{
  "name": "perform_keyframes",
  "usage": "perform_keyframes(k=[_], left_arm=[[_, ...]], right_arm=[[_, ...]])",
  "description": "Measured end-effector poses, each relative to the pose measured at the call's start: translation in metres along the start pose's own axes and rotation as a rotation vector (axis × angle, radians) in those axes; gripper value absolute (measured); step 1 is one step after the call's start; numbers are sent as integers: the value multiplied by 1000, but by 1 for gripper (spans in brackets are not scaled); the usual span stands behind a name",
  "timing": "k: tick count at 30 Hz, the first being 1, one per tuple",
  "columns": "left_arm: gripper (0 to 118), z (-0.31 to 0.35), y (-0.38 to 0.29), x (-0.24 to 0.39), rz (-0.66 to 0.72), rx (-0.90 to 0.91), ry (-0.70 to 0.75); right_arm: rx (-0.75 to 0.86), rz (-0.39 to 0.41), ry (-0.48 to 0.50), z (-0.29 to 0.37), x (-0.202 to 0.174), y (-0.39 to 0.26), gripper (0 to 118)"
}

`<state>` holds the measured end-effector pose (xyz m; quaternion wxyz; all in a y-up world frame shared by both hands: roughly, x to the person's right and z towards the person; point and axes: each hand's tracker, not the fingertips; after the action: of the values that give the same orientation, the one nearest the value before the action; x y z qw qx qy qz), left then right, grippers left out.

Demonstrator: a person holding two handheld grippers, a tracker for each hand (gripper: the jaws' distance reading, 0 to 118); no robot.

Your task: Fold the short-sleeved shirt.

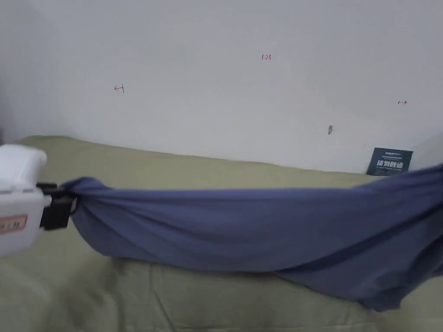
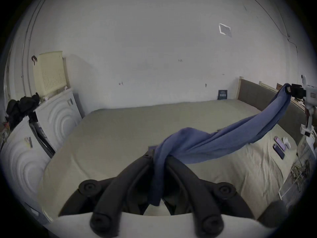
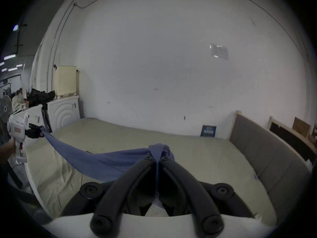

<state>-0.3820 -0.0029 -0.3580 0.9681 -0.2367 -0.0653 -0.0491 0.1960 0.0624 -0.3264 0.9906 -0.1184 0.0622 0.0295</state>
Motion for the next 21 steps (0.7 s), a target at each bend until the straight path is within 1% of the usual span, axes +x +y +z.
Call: perform_keyframes(k=[2,4,6,7,8,11,14,15,17,19,21], left_arm=[[7,14,-31,8,2,-18,-18],[7,28,-60,15,8,-50,-31],[7,38,-89,20,25,-129,-66],[7,42,-104,19,36,-134,-72],[7,46,-117,19,43,-154,-76],[7,56,-155,21,57,-211,-84],[7,61,-184,17,52,-232,-83],[7,65,-191,17,56,-237,-87],[7,72,-204,18,60,-254,-95],[7,77,-219,17,58,-279,-101],[7,77,-233,16,51,-329,-94]], right_arm=[[-25,-10,-4,21,-6,-28,1],[-61,-42,-6,39,-10,-59,1],[-91,-60,-12,56,-14,-90,1],[-102,-72,-11,66,-17,-107,1],[-121,-102,9,74,-19,-122,1],[-175,-121,12,94,-27,-158,1],[-220,-121,1,108,-37,-184,1],[-241,-138,2,113,-40,-191,1],[-272,-166,-36,122,-40,-209,1],[-292,-192,-25,129,-41,-223,1],[-331,-179,-30,133,-44,-236,1]])
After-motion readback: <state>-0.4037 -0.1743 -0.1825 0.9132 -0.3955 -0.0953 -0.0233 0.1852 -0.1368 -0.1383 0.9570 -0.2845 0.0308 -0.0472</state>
